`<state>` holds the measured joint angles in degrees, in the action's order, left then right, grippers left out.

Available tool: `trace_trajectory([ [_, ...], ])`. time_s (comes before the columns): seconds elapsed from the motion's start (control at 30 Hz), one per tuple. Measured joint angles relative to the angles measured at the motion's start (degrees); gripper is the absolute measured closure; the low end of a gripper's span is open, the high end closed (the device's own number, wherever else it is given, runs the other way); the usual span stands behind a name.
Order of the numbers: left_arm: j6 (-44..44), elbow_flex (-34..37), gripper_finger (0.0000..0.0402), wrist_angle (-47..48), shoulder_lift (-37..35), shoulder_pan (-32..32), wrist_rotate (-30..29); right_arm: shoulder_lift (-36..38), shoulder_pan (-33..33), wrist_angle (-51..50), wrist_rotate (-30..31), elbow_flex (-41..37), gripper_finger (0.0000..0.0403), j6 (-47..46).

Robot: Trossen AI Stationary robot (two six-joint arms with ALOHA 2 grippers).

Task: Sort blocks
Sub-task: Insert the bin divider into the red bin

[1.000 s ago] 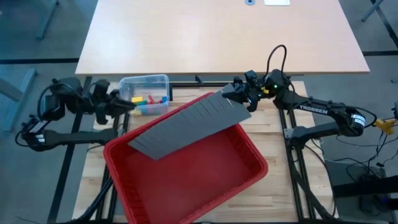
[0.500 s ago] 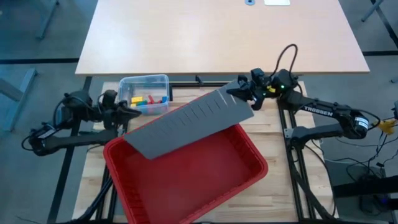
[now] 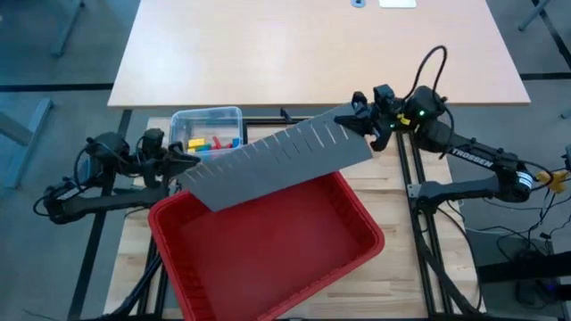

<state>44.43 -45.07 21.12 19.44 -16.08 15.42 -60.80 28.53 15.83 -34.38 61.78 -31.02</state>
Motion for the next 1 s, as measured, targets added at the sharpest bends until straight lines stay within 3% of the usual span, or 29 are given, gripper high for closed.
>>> trace_trajectory([
  [0.3,-1.65,-0.10,0.0265,4.84,-1.24,0.00,-0.72,0.15,0.00,-13.16,0.43,10.28,0.0403,5.79],
  [0.47,-3.36,0.01,0.0263,5.10,-2.31,0.00,-1.50,0.49,0.00,-15.08,1.43,10.82,0.0403,6.34],
  [0.67,-6.53,0.10,0.0268,11.82,-4.37,-0.04,-1.62,2.29,0.01,-15.19,2.92,10.82,0.0403,6.31],
  [1.0,-12.96,0.12,0.0266,13.66,-7.89,-0.04,-6.43,4.49,0.01,-15.75,5.90,10.87,0.0403,5.38],
])
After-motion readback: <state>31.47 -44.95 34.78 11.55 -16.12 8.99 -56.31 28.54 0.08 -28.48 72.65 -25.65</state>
